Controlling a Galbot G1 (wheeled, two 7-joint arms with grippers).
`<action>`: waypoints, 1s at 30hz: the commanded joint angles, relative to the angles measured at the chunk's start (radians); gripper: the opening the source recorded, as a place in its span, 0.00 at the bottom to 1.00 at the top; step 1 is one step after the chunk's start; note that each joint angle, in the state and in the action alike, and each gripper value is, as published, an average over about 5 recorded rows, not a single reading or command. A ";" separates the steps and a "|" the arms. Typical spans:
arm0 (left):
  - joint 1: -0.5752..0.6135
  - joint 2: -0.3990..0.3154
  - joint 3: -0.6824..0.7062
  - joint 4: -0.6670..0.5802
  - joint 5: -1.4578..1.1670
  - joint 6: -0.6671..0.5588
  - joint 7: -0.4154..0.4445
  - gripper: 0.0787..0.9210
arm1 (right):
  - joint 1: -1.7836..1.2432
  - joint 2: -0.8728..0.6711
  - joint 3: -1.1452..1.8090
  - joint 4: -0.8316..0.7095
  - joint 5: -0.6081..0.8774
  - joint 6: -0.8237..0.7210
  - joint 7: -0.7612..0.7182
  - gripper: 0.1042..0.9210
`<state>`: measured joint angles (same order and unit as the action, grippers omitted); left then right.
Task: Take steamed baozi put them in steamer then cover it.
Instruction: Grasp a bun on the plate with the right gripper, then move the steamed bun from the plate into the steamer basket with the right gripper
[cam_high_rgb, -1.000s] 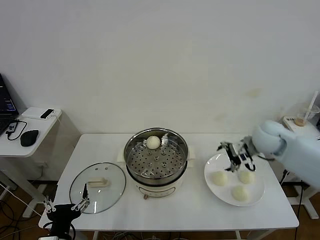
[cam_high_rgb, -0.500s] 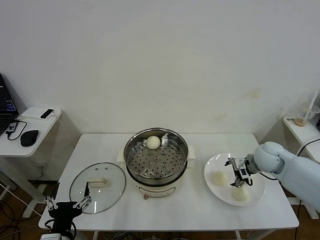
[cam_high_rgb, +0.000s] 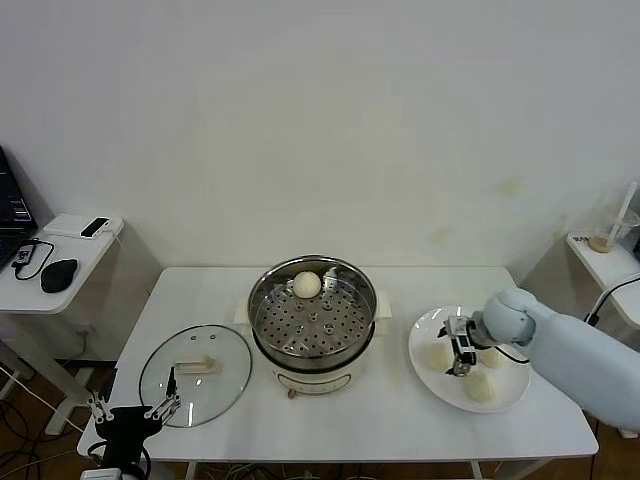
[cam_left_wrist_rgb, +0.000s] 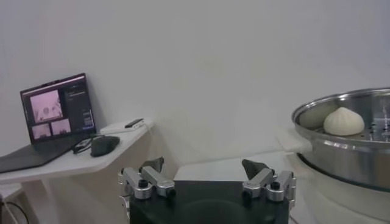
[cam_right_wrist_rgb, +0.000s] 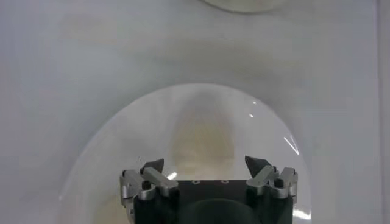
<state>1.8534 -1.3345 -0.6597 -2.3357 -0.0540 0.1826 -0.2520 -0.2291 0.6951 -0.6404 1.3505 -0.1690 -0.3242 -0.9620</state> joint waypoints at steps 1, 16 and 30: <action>-0.001 -0.001 -0.004 0.001 0.000 0.001 -0.001 0.88 | 0.006 0.058 -0.014 -0.067 -0.011 -0.005 -0.014 0.88; 0.003 -0.002 -0.007 -0.002 0.000 0.004 -0.001 0.88 | 0.029 0.044 -0.016 -0.075 -0.014 -0.002 -0.055 0.61; 0.001 0.005 -0.008 -0.007 -0.006 0.007 0.001 0.88 | 0.261 -0.047 -0.121 0.013 0.088 -0.007 -0.078 0.53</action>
<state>1.8551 -1.3324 -0.6674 -2.3413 -0.0575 0.1886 -0.2525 -0.1000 0.6855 -0.7086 1.3228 -0.1345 -0.3293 -1.0311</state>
